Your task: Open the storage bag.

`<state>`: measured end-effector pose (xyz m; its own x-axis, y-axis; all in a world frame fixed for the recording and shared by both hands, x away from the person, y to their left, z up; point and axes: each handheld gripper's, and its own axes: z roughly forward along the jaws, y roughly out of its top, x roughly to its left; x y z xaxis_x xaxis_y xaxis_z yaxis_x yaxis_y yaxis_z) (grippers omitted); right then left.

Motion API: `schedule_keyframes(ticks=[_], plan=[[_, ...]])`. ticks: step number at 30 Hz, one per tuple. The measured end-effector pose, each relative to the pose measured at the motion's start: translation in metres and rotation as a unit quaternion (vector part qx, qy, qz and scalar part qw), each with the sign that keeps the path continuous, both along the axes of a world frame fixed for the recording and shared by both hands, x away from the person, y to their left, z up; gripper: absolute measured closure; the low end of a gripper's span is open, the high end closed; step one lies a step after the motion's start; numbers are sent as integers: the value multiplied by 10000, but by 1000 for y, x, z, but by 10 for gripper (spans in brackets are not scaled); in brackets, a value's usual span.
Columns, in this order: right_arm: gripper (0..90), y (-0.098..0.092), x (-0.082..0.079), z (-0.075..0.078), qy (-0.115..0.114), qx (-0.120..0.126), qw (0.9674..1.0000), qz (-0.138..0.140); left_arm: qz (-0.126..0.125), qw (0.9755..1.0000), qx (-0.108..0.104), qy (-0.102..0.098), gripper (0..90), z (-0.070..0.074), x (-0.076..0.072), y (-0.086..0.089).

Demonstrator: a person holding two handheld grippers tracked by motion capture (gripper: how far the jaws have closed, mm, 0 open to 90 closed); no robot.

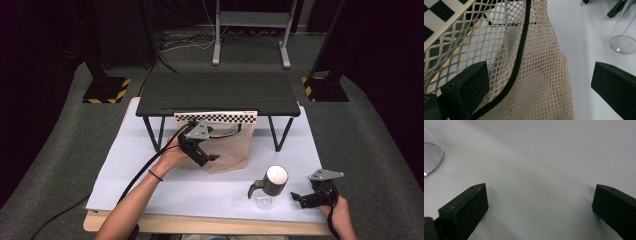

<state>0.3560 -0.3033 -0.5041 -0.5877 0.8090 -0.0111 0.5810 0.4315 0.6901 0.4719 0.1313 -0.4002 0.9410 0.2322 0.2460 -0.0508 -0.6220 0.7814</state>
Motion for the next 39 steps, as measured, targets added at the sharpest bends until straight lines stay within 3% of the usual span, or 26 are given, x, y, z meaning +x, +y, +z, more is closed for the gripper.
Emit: schedule_keyframes(ticks=[1,3,11,12,19,25,32,39], plan=[[0,0,0,0,-4,-2,10000,1,4,9999,124,-40,17,-2,0,-1],[0,0,0,0,-5,-4,10000,1,9,9999,155,-26,17,-3,-1,-1],[0,0,0,0,-14,-7,10000,1,-43,9989,328,323,6,-12,5,-5],[0,0,0,0,-9,-4,10000,-2,-96,9983,341,462,4,-14,6,-4],[0,0,0,0,-14,-7,10000,2,-256,9955,464,787,0,-14,0,-4],[0,0,0,0,-19,-6,10000,0,-462,9893,466,1303,0,-6,-9,-1],[0,0,0,0,-19,-6,10000,-1,-603,9825,502,1687,0,6,-25,0],[0,0,0,0,-17,-7,10000,1,-764,9738,302,2121,0,15,-26,6]])
